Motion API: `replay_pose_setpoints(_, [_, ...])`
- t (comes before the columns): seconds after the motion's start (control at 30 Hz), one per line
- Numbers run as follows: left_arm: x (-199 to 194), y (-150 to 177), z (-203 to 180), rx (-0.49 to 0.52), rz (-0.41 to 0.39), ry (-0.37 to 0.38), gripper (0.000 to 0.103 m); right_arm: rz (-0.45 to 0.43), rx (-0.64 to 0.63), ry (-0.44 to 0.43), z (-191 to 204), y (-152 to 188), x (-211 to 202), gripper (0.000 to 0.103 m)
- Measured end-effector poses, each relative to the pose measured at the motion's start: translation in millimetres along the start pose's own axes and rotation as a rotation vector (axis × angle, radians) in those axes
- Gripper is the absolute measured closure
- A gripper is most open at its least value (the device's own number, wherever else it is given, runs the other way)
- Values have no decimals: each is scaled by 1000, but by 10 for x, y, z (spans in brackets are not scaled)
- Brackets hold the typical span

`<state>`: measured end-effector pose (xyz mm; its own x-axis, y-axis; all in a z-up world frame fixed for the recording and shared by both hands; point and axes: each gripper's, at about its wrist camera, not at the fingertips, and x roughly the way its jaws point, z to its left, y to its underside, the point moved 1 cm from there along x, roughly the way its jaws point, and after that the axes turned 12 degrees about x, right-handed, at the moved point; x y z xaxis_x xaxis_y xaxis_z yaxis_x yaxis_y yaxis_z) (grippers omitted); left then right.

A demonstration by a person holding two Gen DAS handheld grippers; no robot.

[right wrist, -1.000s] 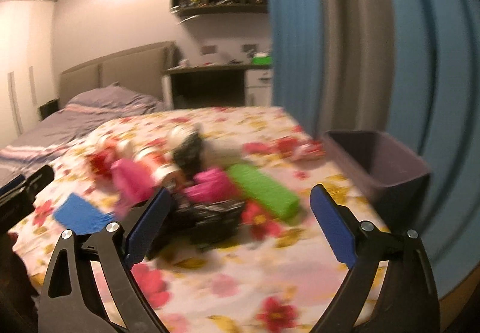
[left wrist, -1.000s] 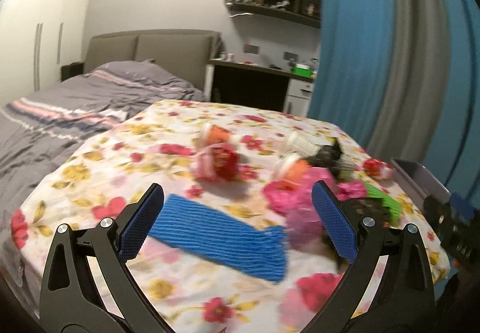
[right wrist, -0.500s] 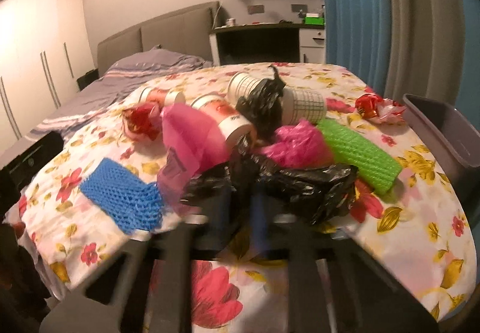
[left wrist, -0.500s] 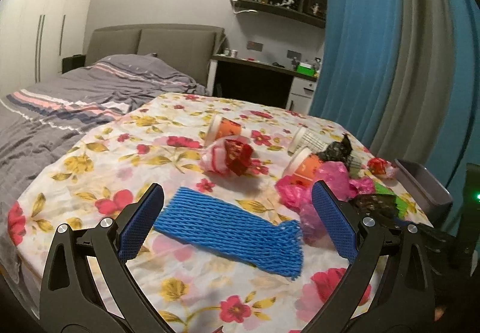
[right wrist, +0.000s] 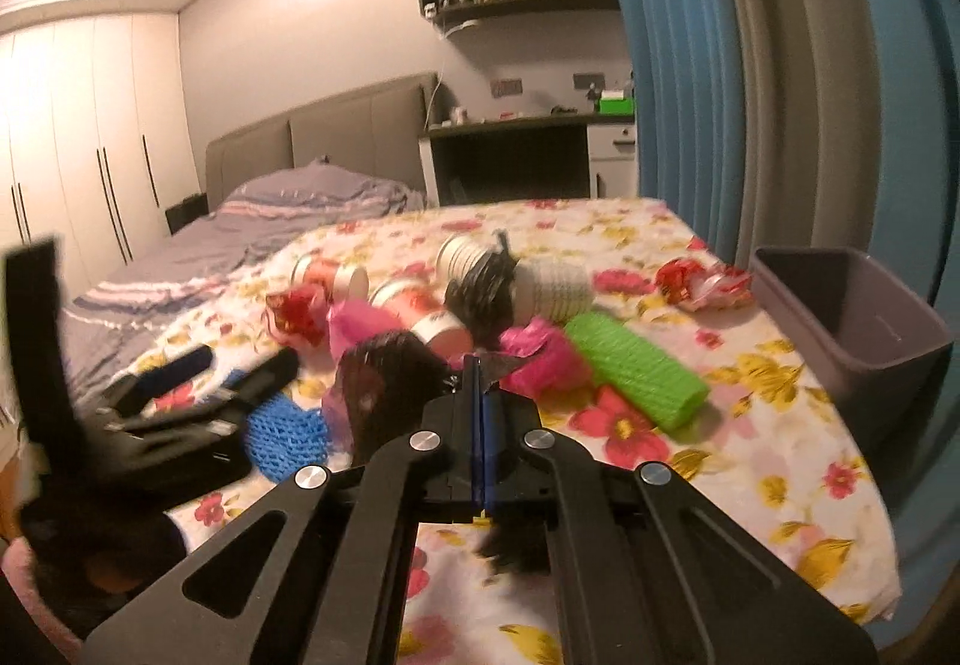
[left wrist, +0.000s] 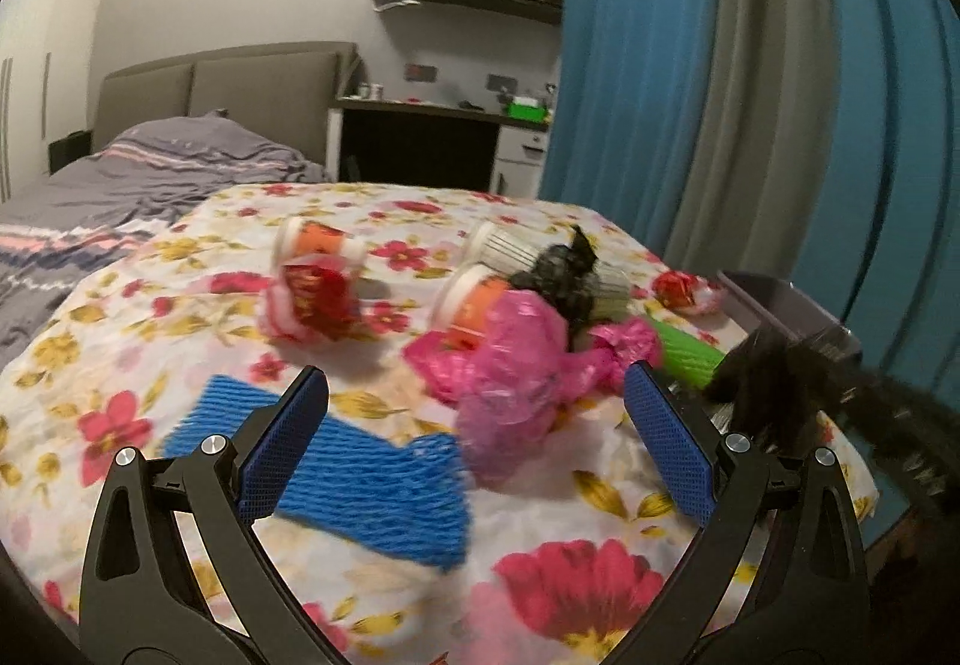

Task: Collect trash
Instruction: 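Grasp the pink plastic bag with the left tool while the right holds the black bag, then carry the pink bag and black bag over the gray bin with both tools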

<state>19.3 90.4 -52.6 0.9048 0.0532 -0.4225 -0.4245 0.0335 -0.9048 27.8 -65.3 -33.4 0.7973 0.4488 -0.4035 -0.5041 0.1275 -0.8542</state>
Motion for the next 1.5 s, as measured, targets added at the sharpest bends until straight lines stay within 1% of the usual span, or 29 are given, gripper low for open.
replay_pose_setpoints(0.1, [150, -40, -101, 31, 29, 13, 11, -30, 4, 4, -67, -58, -105, 102])
replay_pose_setpoints(0.2, [305, -68, -169, 49, 63, 22, 20, -45, 14, 16, -141, -106, -173, 102])
replay_pose_setpoints(0.27, [390, -70, -182, 54, 92, 31, 30, -54, 29, 17, -202, -141, -225, 102])
replay_pose_setpoints(0.3, [446, -63, -190, 62, 113, 38, 33, -58, 31, 19, -213, -159, -235, 102])
replay_pose_setpoints(0.37, [518, -42, -196, 65, 142, 56, 52, -70, 36, 21, -257, -197, -266, 102])
replay_pose_setpoints(0.4, [555, -42, -210, 65, 152, 60, 55, -75, 38, 24, -276, -209, -278, 102])
replay_pose_setpoints(0.47, [598, -35, -217, 63, 163, 77, 69, -81, 44, 33, -312, -230, -286, 102])
replay_pose_setpoints(0.5, [608, -34, -221, 64, 164, 80, 72, -81, 49, 36, -337, -240, -282, 102])
replay_pose_setpoints(0.53, [615, -31, -232, 63, 164, 83, 81, -80, 52, 37, -349, -240, -283, 102])
replay_pose_setpoints(0.57, [618, -33, -228, 59, 163, 88, 87, -79, 58, 39, -374, -246, -284, 102])
replay_pose_setpoints(0.63, [603, -54, -218, 60, 155, 84, 95, -80, 65, 42, -387, -254, -300, 102])
replay_pose_setpoints(0.73, [503, -121, -189, 44, 123, 91, 99, -87, 71, 43, -431, -281, -324, 102])
replay_pose_setpoints(0.8, [395, -194, -166, 30, 93, 105, 100, -89, 77, 40, -431, -307, -338, 102])
replay_pose_setpoints(0.97, [56, -418, -137, 37, -8, 112, 100, -104, 81, 43, -458, -356, -365, 102])
replay_pose_setpoints(1.1, [-60, -565, -145, 34, -53, 125, 100, -125, 81, 48, -482, -418, -404, 102])
replay_pose_setpoints(1.27, [-62, -689, -246, 45, -70, 156, 100, -151, 93, 58, -556, -534, -466, 102])
replay_pose_setpoints(1.37, [-48, -734, -334, 44, -75, 190, 100, -168, 94, 60, -611, -602, -517, 102])
replay_pose_setpoints(1.5, [-16, -818, -517, 72, -89, 224, 100, -192, 87, 72, -701, -684, -570, 102])
